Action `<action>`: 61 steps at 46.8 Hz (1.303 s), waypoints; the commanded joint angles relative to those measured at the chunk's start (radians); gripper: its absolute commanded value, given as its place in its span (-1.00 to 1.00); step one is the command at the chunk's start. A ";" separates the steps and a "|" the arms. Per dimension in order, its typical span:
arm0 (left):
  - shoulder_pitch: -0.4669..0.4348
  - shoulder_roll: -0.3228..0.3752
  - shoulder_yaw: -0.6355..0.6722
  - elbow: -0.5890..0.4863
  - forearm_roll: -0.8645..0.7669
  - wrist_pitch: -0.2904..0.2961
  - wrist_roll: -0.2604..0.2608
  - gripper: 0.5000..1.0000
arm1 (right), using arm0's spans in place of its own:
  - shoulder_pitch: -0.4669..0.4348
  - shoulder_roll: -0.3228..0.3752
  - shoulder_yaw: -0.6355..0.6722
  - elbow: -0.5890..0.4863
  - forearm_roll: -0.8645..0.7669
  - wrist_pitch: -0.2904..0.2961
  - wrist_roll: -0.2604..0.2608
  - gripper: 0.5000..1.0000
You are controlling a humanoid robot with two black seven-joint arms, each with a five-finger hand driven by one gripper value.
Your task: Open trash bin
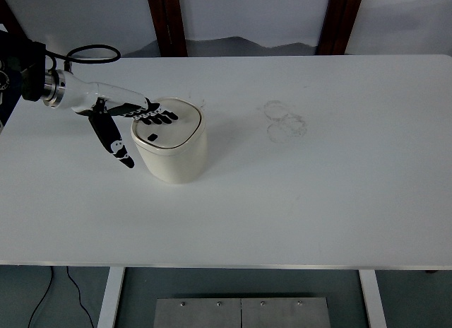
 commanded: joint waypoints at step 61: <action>0.014 0.002 0.001 -0.038 -0.005 0.000 0.003 1.00 | 0.000 0.000 0.000 0.000 0.000 0.000 0.000 0.98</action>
